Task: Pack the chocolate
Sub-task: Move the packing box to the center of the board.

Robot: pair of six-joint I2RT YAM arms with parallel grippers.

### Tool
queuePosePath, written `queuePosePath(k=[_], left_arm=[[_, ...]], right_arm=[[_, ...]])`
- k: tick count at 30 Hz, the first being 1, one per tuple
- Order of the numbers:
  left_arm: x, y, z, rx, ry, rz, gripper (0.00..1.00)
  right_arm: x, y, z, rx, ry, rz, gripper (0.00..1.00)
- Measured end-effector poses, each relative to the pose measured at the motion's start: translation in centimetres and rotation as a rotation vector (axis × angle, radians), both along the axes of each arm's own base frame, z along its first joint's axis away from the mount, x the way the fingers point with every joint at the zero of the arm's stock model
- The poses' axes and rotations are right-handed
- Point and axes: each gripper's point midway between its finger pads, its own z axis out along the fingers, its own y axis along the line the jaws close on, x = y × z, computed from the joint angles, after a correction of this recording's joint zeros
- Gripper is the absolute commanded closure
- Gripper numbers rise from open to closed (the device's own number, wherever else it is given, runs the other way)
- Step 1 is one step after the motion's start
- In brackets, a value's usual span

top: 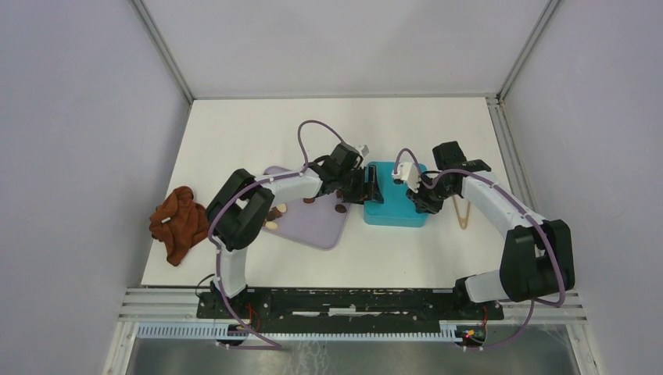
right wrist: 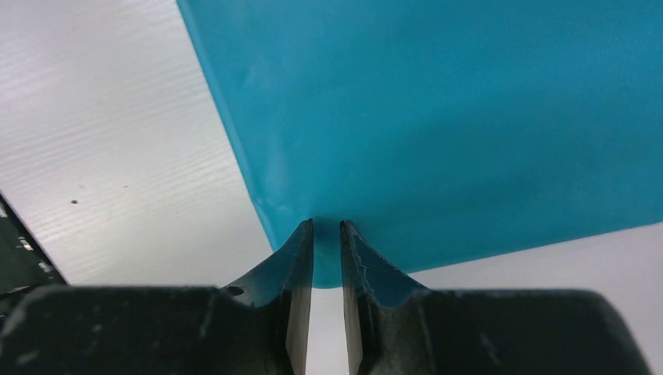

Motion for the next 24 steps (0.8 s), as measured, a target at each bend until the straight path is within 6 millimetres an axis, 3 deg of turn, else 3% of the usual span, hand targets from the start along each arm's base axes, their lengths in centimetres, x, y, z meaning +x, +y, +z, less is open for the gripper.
queuePosePath(k=[12,16,19,21,24], left_arm=[[0.0,-0.3,-0.1,-0.005,0.014,-0.009,0.25],[0.3,-0.7,-0.2,-0.013,0.022,-0.009,0.25],[0.4,-1.0,-0.3,-0.018,0.028,-0.013,0.25],[0.3,-1.0,-0.2,-0.022,0.031,-0.016,0.25],[0.3,-1.0,-0.3,-0.023,0.035,-0.017,0.25]], right_arm=[[2.1,-0.4,0.0,0.005,-0.050,-0.040,0.73],[1.9,0.0,0.5,0.051,-0.021,-0.007,0.62],[0.8,1.5,1.7,0.143,-0.012,0.097,0.53],[0.0,2.6,2.7,0.206,-0.039,0.204,0.58],[-2.1,3.8,3.6,0.265,-0.080,0.384,0.72]])
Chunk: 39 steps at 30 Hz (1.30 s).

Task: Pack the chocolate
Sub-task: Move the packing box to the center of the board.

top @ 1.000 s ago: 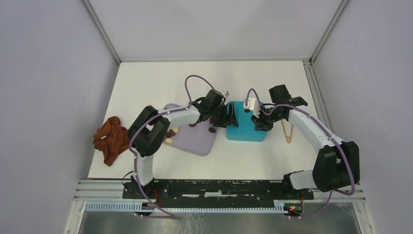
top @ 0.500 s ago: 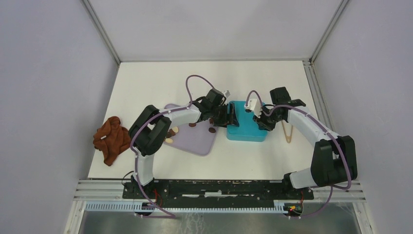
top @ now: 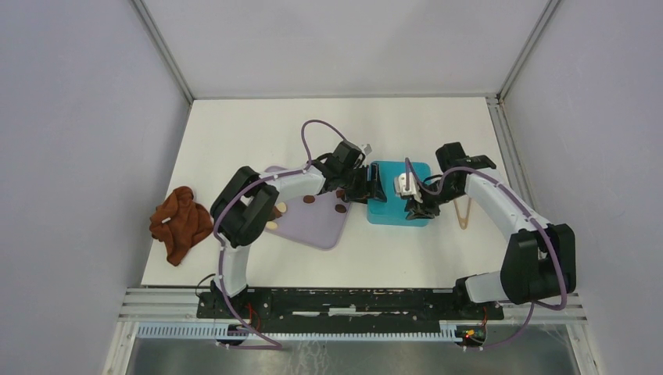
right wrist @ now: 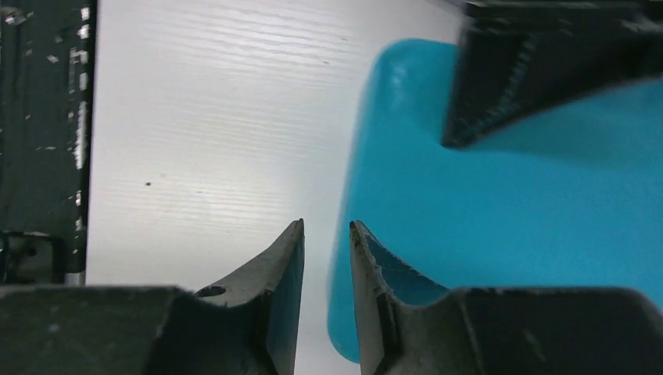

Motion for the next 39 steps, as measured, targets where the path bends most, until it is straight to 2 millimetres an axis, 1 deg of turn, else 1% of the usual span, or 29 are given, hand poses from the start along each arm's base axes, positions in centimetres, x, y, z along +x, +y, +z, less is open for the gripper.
queuePosePath(k=[2,4,7,9,11,12,15,17,20,25,28,29,30,32,33,35,36,37,39], left_arm=[[0.0,0.0,0.0,-0.002,0.003,0.000,0.25],[0.1,0.0,-0.1,-0.003,0.007,0.000,0.24],[0.1,-0.2,-0.2,-0.007,0.018,0.006,0.24],[0.1,-0.2,-0.1,-0.010,0.022,0.003,0.24],[0.0,-0.3,-0.1,-0.013,0.024,0.000,0.24],[0.0,-0.3,-0.1,-0.014,0.026,-0.002,0.24],[0.0,-0.3,-0.1,-0.015,0.027,-0.003,0.23],[0.0,-0.4,-0.1,-0.016,0.027,-0.002,0.23],[0.3,-0.6,-0.1,-0.022,0.026,0.002,0.23],[0.4,-0.6,-0.1,-0.024,0.027,0.002,0.23],[0.5,-0.7,-0.2,-0.024,0.028,0.002,0.23],[0.5,-0.7,-0.3,-0.024,0.030,0.002,0.23],[0.5,-0.8,-0.3,-0.025,0.031,0.001,0.23],[0.5,-0.8,-0.3,-0.027,0.034,0.000,0.23],[0.6,-0.9,-0.3,-0.029,0.035,0.000,0.23],[0.5,-0.9,-0.3,-0.032,0.043,0.002,0.23],[0.5,-0.9,-0.4,-0.032,0.046,0.004,0.23],[0.5,-0.9,-0.4,-0.034,0.051,0.004,0.23],[0.6,-0.9,-0.4,-0.039,0.064,0.009,0.22]], right_arm=[[-1.6,0.6,-0.4,0.001,-0.015,0.099,0.79],[-3.1,0.9,-1.6,-0.022,-0.003,0.167,0.81],[-5.1,0.9,-4.2,-0.092,0.024,0.221,0.83],[-5.8,0.5,-5.7,-0.141,0.033,0.227,0.85],[-5.5,0.1,-6.5,-0.189,0.021,0.194,0.85],[-4.9,0.0,-6.7,-0.209,0.005,0.167,0.85],[-1.6,-0.1,-6.5,-0.252,-0.086,0.034,0.85],[-0.3,-0.2,-6.1,-0.262,-0.115,-0.043,0.85],[0.6,-0.4,-5.8,-0.270,-0.131,-0.106,0.85],[0.6,-0.4,-5.5,-0.271,-0.114,-0.121,0.83],[0.6,0.2,-3.9,-0.233,-0.089,-0.085,0.83],[0.9,0.4,-2.9,-0.205,-0.080,-0.074,0.83],[1.5,0.6,-1.4,-0.166,-0.078,-0.074,0.83],[3.2,0.5,1.4,-0.098,-0.090,-0.110,0.83],[4.7,0.2,3.3,-0.060,-0.111,-0.154,0.83],[7.4,-0.7,6.0,-0.027,-0.154,-0.248,0.83],[8.7,-1.3,7.1,-0.017,-0.174,-0.303,0.83],[9.6,-1.7,7.7,-0.014,-0.189,-0.342,0.83],[11.4,-2.4,8.4,-0.019,-0.204,-0.422,0.83]])
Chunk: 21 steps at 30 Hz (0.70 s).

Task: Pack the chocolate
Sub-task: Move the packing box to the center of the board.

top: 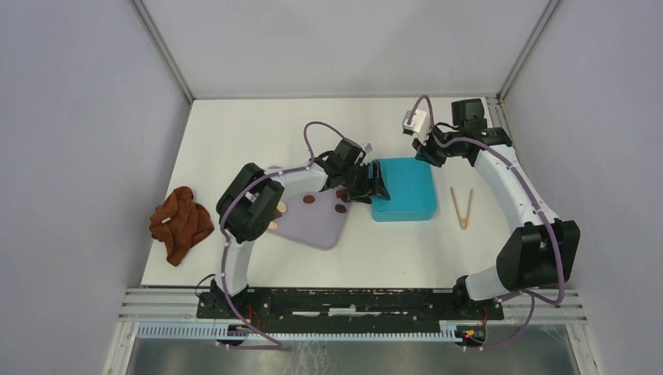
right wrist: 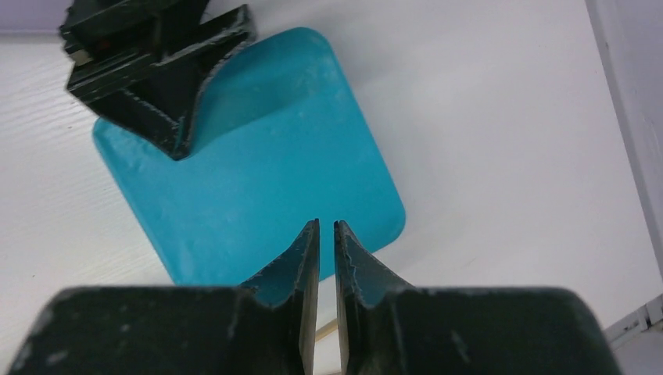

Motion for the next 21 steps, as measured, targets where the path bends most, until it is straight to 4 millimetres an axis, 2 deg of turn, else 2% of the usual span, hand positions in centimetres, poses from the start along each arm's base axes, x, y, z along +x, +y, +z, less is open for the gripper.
queuePosePath(k=[2,5,11,14,15,16,21], left_arm=[[0.1,0.0,0.0,-0.004,0.013,0.005,0.22],[0.1,0.0,-0.1,-0.008,0.026,0.003,0.22],[0.1,-0.1,-0.2,-0.011,0.035,-0.001,0.22],[0.1,-0.2,-0.3,-0.014,0.041,-0.004,0.22],[0.1,-0.3,-0.4,-0.015,0.045,-0.004,0.22],[0.1,-0.3,-0.4,-0.020,0.054,-0.004,0.22],[0.2,-0.3,-0.5,-0.027,0.066,-0.003,0.22]], right_arm=[[1.3,-0.5,-0.3,-0.009,0.012,-0.067,0.83],[2.7,-1.2,-2.1,-0.030,0.056,-0.139,0.84],[4.6,-3.3,-7.7,-0.111,0.160,-0.276,0.86],[4.9,-4.3,-11.5,-0.175,0.234,-0.320,0.87],[5.2,-4.1,-12.1,-0.165,0.246,-0.318,0.87],[6.0,-4.4,-11.7,-0.175,0.211,-0.334,0.87],[6.2,-4.2,-11.6,-0.166,0.205,-0.328,0.86]])
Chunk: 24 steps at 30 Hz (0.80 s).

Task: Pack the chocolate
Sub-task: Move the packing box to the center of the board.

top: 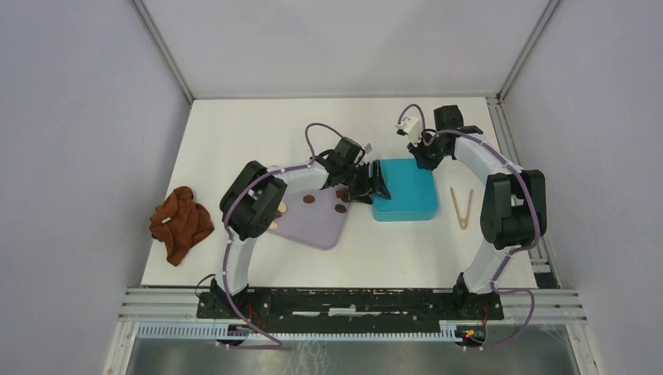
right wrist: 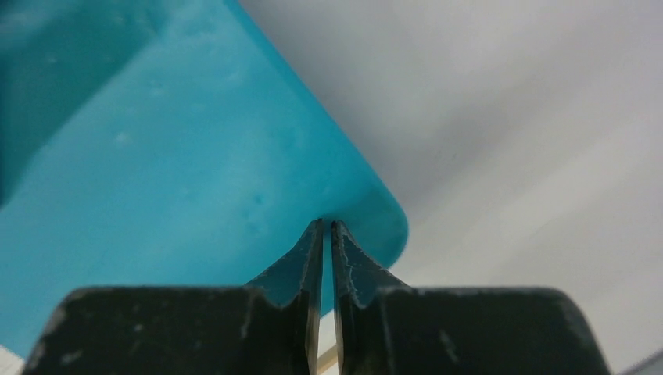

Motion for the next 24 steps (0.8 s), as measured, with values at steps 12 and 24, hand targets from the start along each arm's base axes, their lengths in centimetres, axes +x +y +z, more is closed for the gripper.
queuePosePath(k=[12,24], left_arm=[[0.1,0.0,-0.1,-0.052,0.032,0.017,0.25],[0.1,-0.2,0.0,-0.082,0.037,0.027,0.27]], right_arm=[[-0.6,9.6,7.0,0.304,-0.023,0.202,0.87],[-0.5,11.2,-0.6,0.158,0.115,0.126,0.87]])
